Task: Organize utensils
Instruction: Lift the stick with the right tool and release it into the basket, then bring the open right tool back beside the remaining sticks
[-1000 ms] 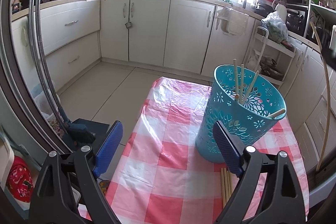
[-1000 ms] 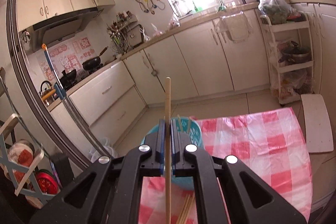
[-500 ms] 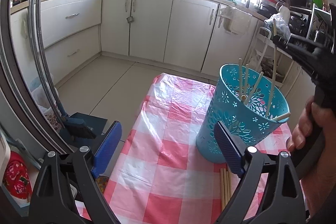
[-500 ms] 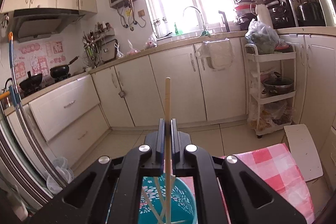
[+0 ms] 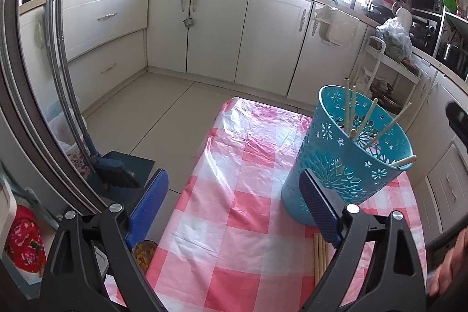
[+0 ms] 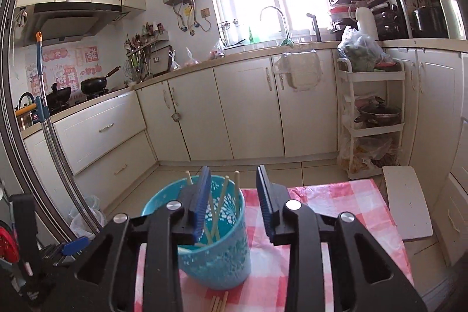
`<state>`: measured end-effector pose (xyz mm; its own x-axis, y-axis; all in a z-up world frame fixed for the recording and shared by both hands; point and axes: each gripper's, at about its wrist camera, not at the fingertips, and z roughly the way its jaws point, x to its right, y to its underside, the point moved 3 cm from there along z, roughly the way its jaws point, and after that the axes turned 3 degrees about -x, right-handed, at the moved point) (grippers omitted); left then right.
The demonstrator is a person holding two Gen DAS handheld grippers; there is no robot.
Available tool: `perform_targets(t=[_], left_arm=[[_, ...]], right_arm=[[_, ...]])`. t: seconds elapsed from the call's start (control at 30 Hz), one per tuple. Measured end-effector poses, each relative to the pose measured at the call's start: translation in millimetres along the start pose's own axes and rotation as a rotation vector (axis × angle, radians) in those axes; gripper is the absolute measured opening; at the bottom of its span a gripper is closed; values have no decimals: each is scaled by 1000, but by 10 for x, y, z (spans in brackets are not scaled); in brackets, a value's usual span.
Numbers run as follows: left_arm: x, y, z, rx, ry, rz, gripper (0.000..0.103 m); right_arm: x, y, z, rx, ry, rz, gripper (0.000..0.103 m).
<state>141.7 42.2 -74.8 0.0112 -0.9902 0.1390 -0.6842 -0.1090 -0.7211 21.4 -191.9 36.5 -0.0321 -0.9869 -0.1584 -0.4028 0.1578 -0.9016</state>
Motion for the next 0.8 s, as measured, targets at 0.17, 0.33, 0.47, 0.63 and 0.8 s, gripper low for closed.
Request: perform_targets(t=[0.17, 0.33, 0.47, 0.63, 0.8], left_arm=[[-14, 17, -2, -6, -7, -7, 88], [0, 60, -1, -12, -14, 4, 88], [-3, 69, 19, -21, -21, 9, 88], [-13, 64, 41, -32, -17, 3, 88], [8, 74, 67, -43, -17, 18, 88]], right_arm=[[33, 678, -14, -210, 5, -12, 33], [-65, 1275, 310, -444, -27, -8, 22], [-202, 1379, 538, -507, -32, -31, 19], [-287, 1455, 807, -571, -2, -71, 16], [-216, 1529, 861, -593, 30, -76, 8]])
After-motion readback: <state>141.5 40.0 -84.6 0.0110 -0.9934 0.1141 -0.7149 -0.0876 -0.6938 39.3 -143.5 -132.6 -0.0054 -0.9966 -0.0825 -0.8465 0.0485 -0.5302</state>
